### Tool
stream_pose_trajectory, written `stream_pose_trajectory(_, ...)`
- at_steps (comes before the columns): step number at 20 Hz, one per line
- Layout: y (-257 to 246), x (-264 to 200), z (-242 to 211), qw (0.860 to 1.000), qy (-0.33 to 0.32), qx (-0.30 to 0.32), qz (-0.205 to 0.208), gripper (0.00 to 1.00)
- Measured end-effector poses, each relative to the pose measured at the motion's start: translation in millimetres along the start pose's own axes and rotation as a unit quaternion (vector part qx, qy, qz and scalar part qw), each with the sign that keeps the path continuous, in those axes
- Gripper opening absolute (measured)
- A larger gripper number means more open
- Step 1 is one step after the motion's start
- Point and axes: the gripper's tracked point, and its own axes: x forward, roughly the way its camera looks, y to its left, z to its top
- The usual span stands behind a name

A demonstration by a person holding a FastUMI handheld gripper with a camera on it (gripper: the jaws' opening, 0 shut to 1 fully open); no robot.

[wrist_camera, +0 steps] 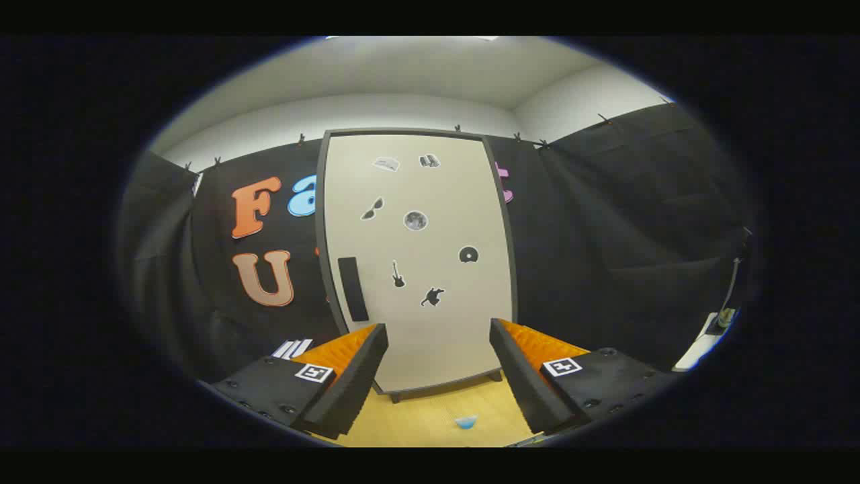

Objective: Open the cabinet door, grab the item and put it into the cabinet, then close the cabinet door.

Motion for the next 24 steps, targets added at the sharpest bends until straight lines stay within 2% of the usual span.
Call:
stream_pose_trajectory(16,14,18,-3,1.0,0.012,0.002,0.02,0.98)
stream_pose_trajectory(24,57,40,-6,0.998,0.019,-0.01,0.064,0.98)
